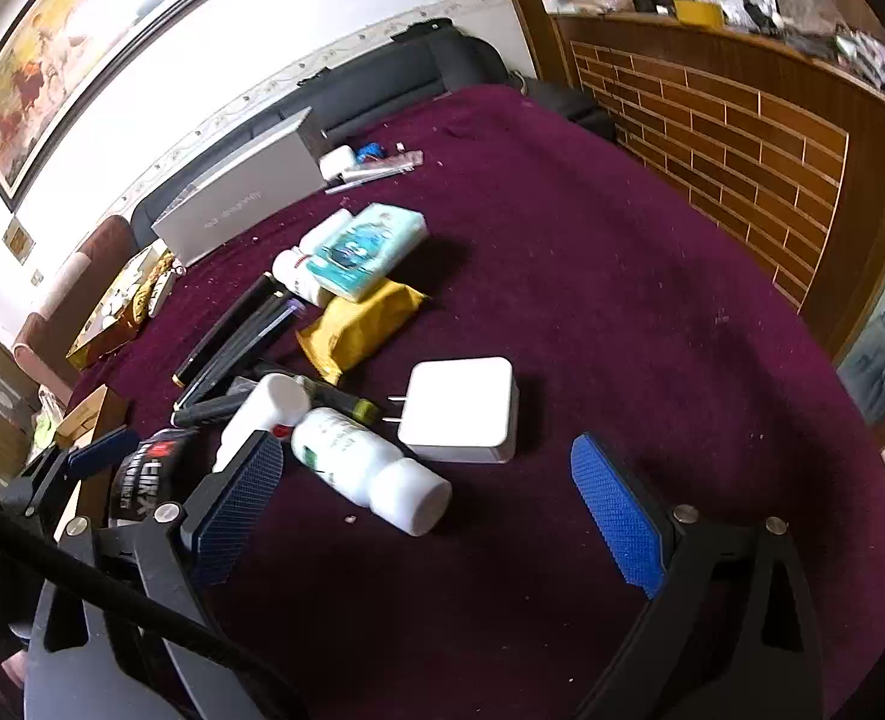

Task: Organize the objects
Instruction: 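Grasp the white spray bottle with the left gripper while the right grasps the black packet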

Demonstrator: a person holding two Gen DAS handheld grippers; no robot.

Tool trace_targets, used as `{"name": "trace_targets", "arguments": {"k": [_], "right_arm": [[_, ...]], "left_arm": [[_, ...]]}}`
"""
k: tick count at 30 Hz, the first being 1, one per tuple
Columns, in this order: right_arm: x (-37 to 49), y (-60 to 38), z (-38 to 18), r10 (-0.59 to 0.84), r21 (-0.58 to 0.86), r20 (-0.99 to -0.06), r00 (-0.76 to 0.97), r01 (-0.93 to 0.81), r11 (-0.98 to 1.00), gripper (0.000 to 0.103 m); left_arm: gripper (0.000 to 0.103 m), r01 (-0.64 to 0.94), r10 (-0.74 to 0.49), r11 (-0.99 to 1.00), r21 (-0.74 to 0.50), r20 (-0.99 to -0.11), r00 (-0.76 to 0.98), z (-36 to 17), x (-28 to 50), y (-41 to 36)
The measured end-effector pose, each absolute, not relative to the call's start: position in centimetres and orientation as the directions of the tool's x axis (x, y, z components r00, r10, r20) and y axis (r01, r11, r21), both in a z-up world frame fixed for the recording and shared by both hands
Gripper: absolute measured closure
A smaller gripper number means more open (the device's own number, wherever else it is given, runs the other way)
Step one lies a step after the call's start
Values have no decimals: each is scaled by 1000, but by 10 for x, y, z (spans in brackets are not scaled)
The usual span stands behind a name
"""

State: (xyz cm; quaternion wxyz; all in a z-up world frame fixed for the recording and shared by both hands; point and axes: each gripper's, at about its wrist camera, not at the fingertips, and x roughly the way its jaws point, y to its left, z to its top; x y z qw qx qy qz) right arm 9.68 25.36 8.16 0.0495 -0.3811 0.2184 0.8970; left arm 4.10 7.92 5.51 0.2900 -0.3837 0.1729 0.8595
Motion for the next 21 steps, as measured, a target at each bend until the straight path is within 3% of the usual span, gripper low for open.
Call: {"name": "trace_targets", "arguments": {"k": [3, 6, 8, 9, 10, 12, 21], "right_arm": [[99, 264, 83, -95, 376, -695, -712, -248, -893, 5], [101, 265, 83, -109, 381, -690, -716, -231, -895, 5], [101, 265, 82, -115, 381, -691, -714, -224, -897, 5], [101, 265, 82, -118, 381, -691, -713, -221, -898, 5], [100, 264, 82, -122, 378, -693, -711, -214, -901, 5], [100, 263, 81, -129, 369, -697, -706, -198, -908, 5], [88, 218, 95, -161, 227, -719, -677, -10, -974, 5]], "left_arm": [[4, -641, 320, -756, 131, -780, -538, 44, 33, 94], [12, -651, 297, -744, 151, -798, -524, 32, 28, 101], [43, -649, 294, -749, 133, -811, -506, 26, 26, 102], [73, -636, 277, -762, 124, -825, -493, 22, 23, 101], [84, -630, 277, -770, 104, -835, -476, 20, 23, 99], [86, -614, 333, -789, 11, -833, -442, 23, 22, 86], [86, -493, 443, -853, -172, -738, -509, 81, 49, -16]]}}
